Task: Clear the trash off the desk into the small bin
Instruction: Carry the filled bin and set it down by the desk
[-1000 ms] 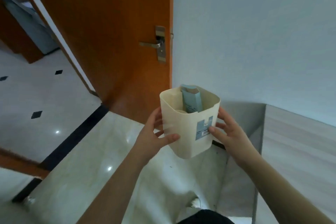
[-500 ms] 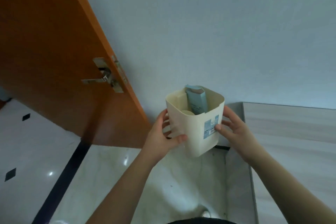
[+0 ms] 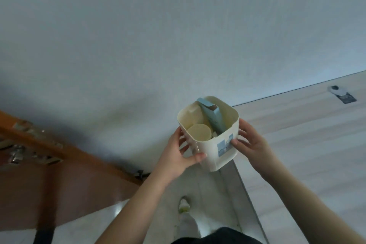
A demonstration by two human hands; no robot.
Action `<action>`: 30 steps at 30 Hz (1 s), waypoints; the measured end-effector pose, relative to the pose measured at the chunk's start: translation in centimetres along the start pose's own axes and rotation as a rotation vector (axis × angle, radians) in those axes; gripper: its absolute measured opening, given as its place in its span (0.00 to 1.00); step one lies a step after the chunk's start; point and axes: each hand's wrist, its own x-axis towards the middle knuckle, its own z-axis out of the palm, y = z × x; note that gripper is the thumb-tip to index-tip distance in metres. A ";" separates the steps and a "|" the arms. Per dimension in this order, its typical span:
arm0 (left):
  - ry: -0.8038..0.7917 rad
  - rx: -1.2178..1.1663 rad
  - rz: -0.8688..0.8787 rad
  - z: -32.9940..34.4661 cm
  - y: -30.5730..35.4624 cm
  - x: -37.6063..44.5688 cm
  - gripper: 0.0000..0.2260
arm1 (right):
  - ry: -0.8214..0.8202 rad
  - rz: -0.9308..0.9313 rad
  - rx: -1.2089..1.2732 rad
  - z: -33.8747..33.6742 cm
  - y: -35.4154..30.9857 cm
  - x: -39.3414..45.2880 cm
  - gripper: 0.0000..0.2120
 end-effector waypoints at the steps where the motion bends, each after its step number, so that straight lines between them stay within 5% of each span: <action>1: -0.028 0.010 0.002 0.1 0.1 1.1 0.47 | 0.029 0.002 -0.004 -0.2 0.2 0.3 0.27; 10: -0.228 0.284 0.175 -0.4 2.1 10.8 0.51 | 0.191 0.107 0.031 0.3 -0.7 3.9 0.19; 15: -0.310 0.403 0.245 0.2 2.0 14.7 0.44 | 0.433 0.229 0.062 1.4 -0.3 5.9 0.14; 22: -0.434 0.533 0.247 4.1 0.4 18.6 0.51 | 0.709 0.335 0.186 -0.3 2.3 6.2 0.15; 30: -0.523 0.621 0.200 8.0 1.1 20.1 0.51 | 0.759 0.386 0.343 -4.3 4.9 6.9 0.17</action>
